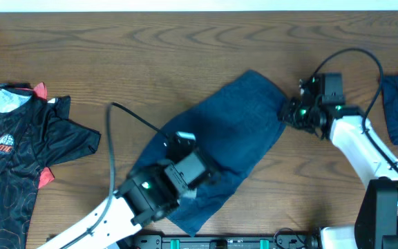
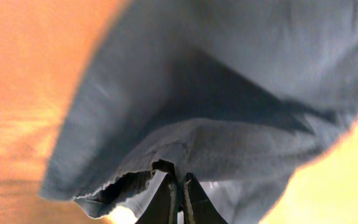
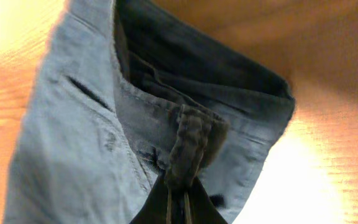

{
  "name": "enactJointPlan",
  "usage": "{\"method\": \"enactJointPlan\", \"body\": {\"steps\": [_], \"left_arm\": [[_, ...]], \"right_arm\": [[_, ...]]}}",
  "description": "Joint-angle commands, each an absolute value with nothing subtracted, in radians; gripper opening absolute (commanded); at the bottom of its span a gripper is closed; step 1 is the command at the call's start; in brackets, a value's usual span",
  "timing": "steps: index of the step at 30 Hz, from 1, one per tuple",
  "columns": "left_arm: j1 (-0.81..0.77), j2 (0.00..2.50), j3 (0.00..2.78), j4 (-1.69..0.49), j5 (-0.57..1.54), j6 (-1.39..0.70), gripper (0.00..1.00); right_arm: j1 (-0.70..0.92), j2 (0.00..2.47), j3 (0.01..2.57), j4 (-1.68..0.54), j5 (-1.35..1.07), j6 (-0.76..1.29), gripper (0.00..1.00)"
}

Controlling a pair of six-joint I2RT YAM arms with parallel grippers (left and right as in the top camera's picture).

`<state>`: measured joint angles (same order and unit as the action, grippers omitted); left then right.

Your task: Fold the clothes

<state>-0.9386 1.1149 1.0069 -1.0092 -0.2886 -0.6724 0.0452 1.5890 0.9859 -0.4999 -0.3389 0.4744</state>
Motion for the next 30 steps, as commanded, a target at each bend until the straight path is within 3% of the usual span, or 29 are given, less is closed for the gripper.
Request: {"method": "enactJointPlan", "body": {"steps": [1, 16, 30], "left_arm": [[-0.860, 1.109, 1.100, -1.008, -0.396, -0.633, 0.06], [-0.439, 1.120, 1.424, -1.017, -0.341, -0.405, 0.06], [-0.356, 1.215, 2.011, -1.097, -0.323, -0.306, 0.06]], "right_arm": [[0.053, 1.588, 1.130, -0.556, -0.278, 0.399, 0.01], [0.017, 1.588, 1.877, -1.017, -0.101, 0.245, 0.01], [-0.064, 1.588, 2.506, -1.411, -0.075, 0.201, 0.01]]}}
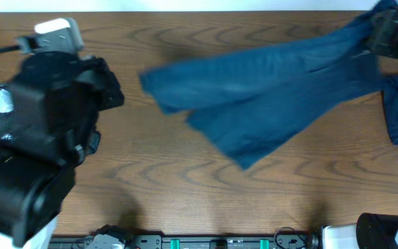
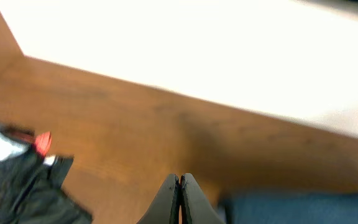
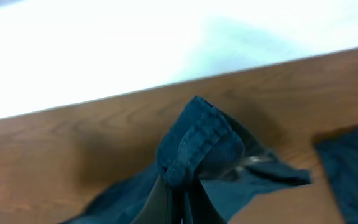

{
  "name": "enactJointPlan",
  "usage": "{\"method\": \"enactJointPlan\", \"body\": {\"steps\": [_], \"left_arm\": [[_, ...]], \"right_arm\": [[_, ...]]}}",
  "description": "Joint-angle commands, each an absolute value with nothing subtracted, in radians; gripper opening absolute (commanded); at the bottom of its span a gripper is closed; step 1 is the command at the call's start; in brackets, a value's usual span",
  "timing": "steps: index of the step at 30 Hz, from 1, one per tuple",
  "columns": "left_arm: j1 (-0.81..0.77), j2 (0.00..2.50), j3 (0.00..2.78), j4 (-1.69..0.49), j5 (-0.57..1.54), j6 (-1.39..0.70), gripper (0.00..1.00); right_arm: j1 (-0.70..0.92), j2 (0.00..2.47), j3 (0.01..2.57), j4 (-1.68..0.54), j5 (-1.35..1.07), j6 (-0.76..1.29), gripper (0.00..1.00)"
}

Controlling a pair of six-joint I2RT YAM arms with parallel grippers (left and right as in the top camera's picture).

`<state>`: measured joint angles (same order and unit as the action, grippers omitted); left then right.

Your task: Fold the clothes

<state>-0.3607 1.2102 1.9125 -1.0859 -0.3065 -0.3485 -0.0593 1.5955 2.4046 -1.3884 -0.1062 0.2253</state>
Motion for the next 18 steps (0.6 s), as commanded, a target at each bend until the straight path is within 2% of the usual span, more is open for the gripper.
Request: {"method": "enactJointPlan", "body": {"steps": [1, 7, 11, 18], "left_arm": [[-0.356, 1.214, 2.041, -1.096, -0.323, -0.298, 0.06], [-0.356, 1.208, 2.207, -1.140, -0.323, -0.263, 0.06], [-0.356, 1.217, 2.216, -1.211, -0.321, -0.291, 0.06], [-0.356, 1.376, 2.216, -1.308, -0.137, -0.292, 0.06]], "right_arm": [[-0.064, 1.586, 2.534, -1.423, -0.075, 0.201, 0.01], [-0.064, 1.568, 2.650, -1.462, -0.076, 0.207, 0.01], [-0.064, 1.565, 2.651, -1.476, -0.079, 0.224, 0.01], [-0.061, 1.625, 2.650, -1.502, -0.131, 0.236, 0.01]]}}
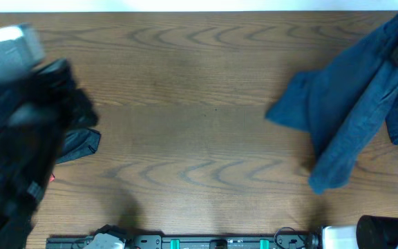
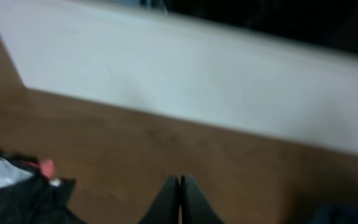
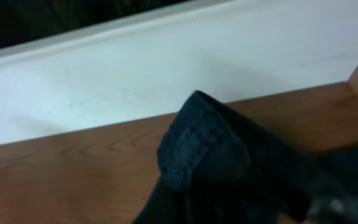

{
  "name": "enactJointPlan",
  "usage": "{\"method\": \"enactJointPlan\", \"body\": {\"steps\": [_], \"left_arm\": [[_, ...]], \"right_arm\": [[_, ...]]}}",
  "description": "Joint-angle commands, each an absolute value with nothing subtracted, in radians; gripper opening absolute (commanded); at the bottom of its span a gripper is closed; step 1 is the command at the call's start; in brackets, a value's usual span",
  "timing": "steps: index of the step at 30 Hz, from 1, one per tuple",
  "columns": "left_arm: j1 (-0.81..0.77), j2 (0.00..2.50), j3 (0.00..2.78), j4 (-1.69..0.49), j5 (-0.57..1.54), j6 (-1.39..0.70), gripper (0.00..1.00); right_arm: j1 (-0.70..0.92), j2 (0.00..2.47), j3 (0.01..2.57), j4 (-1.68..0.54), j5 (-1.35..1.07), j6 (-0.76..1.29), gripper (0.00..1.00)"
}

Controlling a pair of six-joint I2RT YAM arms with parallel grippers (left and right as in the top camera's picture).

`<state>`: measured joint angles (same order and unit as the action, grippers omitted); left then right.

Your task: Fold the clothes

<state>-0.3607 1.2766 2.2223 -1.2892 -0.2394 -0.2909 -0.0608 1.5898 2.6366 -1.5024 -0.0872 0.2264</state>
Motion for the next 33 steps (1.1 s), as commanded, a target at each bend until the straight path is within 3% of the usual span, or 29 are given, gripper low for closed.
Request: {"method": "enactJointPlan", "body": {"steps": [1, 10, 20, 26, 33], "left_arm": [[-0.356, 1.408, 2.216, -1.318, -0.114, -0.292, 0.06], [-0.356, 1.678, 2.216, -1.346, 0.013, -0.292, 0.06], [-0.369, 1.773, 2.123, -1.322, 0.098, -0.284, 0.06], [-0.440, 1.785, 1.954, -1.183, 0.162, -0.208, 0.06], [-0.581, 1.785, 1.663, -0.912, 0.282, -0.157, 0.17]], "right_arm": [[-0.055, 1.638, 2.650, -1.508, -0.132, 0.243, 0.01], [0.036, 1.796, 2.650, -1.507, -0.130, 0.273, 0.01], [0.059, 2.003, 2.650, -1.415, -0.167, 0.383, 0.01], [0.059, 2.093, 2.650, -1.414, -0.187, 0.389, 0.01], [0.052, 2.117, 2.650, -1.411, -0.188, 0.388, 0.01]]}}
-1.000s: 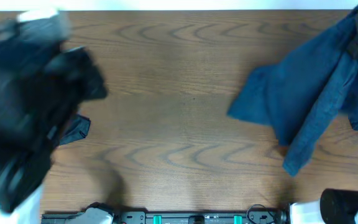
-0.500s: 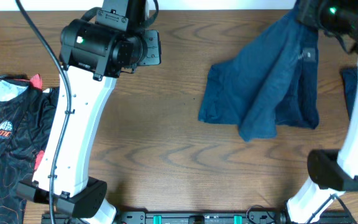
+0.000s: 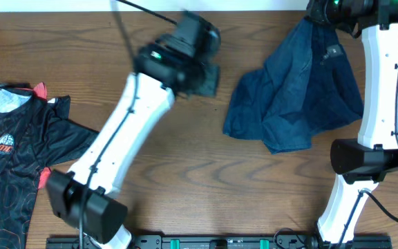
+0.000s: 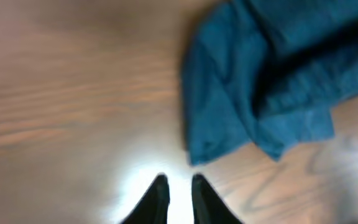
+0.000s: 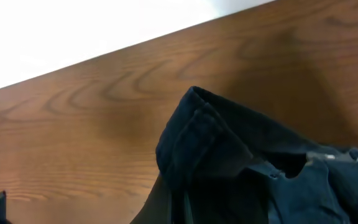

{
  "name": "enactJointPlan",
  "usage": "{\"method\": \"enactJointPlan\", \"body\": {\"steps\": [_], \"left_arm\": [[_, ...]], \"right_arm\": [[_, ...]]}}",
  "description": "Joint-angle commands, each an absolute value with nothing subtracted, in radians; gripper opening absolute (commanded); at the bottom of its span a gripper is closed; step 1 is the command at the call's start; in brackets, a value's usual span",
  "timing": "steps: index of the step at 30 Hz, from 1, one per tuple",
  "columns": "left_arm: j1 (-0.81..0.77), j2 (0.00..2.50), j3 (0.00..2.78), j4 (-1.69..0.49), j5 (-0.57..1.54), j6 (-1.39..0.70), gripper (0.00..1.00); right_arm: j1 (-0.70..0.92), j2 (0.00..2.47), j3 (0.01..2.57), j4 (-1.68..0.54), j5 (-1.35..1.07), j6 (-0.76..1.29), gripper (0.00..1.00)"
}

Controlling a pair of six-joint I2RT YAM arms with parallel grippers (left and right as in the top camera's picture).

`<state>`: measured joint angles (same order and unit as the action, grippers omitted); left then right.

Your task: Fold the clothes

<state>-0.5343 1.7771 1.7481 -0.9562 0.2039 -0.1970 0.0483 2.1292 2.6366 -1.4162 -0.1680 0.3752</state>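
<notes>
Blue trousers [image 3: 292, 97] lie bunched on the far right of the wooden table [image 3: 185, 173]. Their waistband [image 5: 197, 143] is pinched in my right gripper [image 5: 182, 186], which is shut on it at the far edge [image 3: 321, 12]. My left gripper [image 4: 179, 185] is open and empty, hovering over bare wood just left of the trousers' edge [image 4: 260, 93]. From overhead, the left gripper [image 3: 208, 78] sits at the far middle of the table. A black T-shirt [image 3: 16, 152] with an orange print lies flat at the left.
The left arm [image 3: 130, 131] stretches diagonally from the near left across the table's middle. The right arm [image 3: 382, 83] stands along the right side and covers what is behind it. A white wall edge [image 5: 73, 37] runs along the table's far side.
The trousers hung from the raised right gripper at the right; now they rest bunched on the table, still held. My left gripper was shut at the left; now it is open beside the trousers.
First both grippers were shut on the trousers lying mid-table, left at a leg end, right at the waistband. Then the trousers were stretched across the far table. Later they hung from the right gripper alone, at the right. Now they lie bunched, with the left gripper open beside them.
</notes>
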Motion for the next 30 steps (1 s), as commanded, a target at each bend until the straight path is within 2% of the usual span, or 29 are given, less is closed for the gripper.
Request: {"method": "enactJointPlan", "body": {"steps": [1, 6, 16, 19, 27, 30], "left_arm": [[-0.601, 1.785, 1.619, -0.865, 0.297, -0.157, 0.25], [-0.707, 1.785, 1.450, -0.678, 0.336, -0.157, 0.31], [-0.809, 1.785, 1.432, -0.590, 0.336, -0.153, 0.41], [-0.821, 1.785, 1.429, -0.554, 0.337, -0.153, 0.51], [-0.848, 1.848, 1.425, -0.398, 0.382, -0.150, 0.68], [-0.857, 1.896, 1.425, -0.347, 0.385, -0.154, 0.71]], "right_arm": [[0.047, 2.117, 2.650, -1.411, -0.188, 0.388, 0.01], [-0.014, 2.115, 2.650, -1.417, -0.223, 0.361, 0.01], [-0.121, 2.010, 2.653, -1.323, -0.427, 0.321, 0.01], [-0.118, 1.965, 2.653, -1.308, -0.427, 0.321, 0.01], [-0.117, 1.909, 2.653, -1.316, -0.459, 0.329, 0.01], [-0.117, 1.909, 2.653, -1.326, -0.486, 0.329, 0.01]]}}
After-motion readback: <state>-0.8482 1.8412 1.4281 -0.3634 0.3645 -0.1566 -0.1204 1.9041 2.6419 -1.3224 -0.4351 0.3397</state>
